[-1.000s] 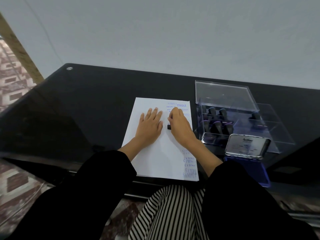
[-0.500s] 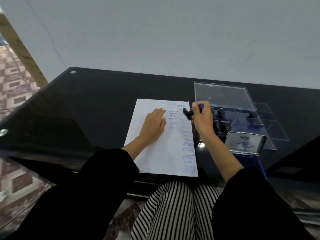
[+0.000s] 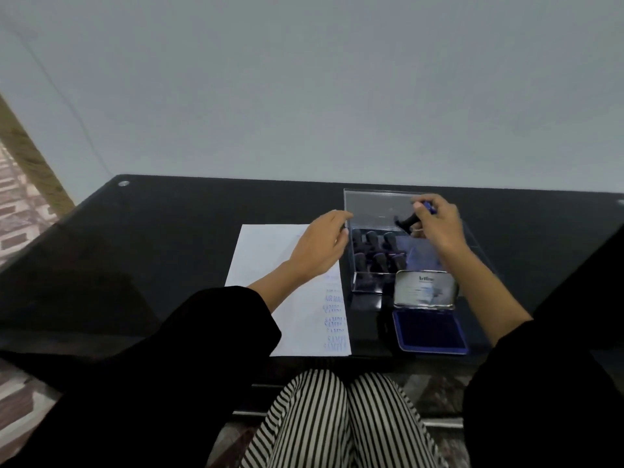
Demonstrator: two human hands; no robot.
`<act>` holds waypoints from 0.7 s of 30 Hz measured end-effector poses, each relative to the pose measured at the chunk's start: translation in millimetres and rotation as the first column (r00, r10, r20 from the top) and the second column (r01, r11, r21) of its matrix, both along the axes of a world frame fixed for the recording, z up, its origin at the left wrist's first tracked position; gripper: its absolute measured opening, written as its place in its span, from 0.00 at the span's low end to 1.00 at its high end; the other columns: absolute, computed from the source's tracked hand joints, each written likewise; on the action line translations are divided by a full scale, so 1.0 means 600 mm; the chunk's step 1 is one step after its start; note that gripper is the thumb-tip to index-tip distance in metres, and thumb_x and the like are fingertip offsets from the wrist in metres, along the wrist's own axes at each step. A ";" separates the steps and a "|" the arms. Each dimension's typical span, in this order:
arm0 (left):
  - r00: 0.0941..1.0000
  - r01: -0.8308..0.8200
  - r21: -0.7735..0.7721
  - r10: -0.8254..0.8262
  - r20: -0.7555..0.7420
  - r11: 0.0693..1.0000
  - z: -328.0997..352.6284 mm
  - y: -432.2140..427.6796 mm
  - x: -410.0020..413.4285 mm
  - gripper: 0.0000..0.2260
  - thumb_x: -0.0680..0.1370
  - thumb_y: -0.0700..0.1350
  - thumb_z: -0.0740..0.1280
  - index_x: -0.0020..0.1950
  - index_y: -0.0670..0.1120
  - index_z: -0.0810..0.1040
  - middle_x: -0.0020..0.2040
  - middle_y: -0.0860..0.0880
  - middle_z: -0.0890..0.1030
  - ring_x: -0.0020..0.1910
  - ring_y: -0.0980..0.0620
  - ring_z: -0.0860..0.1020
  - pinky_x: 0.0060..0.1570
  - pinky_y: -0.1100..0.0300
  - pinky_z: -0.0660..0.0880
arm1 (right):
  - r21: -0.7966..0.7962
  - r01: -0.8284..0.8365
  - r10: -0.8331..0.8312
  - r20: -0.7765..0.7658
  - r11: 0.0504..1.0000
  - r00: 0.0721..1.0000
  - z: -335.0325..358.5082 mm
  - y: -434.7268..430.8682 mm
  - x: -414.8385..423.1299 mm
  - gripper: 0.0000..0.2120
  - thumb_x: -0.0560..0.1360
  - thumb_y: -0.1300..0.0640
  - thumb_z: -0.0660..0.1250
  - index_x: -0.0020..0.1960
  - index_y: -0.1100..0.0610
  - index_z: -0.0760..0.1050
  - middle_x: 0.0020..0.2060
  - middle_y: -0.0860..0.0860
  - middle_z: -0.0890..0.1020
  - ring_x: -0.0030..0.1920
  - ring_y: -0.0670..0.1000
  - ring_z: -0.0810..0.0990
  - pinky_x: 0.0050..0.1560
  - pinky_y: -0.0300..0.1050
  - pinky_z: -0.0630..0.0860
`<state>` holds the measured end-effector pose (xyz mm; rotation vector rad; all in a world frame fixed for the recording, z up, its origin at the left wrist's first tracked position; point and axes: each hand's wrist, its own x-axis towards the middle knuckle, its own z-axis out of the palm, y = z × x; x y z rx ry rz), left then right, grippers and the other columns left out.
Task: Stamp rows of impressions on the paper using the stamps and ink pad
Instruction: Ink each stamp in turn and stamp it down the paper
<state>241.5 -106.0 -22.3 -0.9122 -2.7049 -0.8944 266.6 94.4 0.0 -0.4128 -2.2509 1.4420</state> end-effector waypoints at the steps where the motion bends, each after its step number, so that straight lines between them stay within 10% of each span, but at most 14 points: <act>1: 1.000 0.025 -0.007 -0.025 -0.013 1.000 0.008 0.016 -0.003 0.17 0.82 0.41 0.54 0.70 0.41 0.67 0.69 0.45 0.71 0.68 0.49 0.69 0.67 0.61 0.62 | 0.032 0.012 -0.013 0.012 0.999 1.000 0.004 0.018 -0.004 0.07 0.79 0.60 0.59 0.54 0.58 0.75 0.53 0.59 0.75 0.31 0.47 0.74 0.27 0.28 0.74; 21: 0.979 0.204 -0.369 -0.199 0.052 0.907 -0.073 0.243 -0.111 0.23 0.83 0.50 0.51 0.77 0.45 0.54 0.78 0.46 0.53 0.77 0.47 0.51 0.74 0.47 0.51 | 0.447 -0.224 0.010 0.432 0.866 0.902 -0.059 0.150 -0.101 0.11 0.69 0.57 0.74 0.47 0.57 0.75 0.51 0.58 0.81 0.48 0.54 0.79 0.51 0.47 0.75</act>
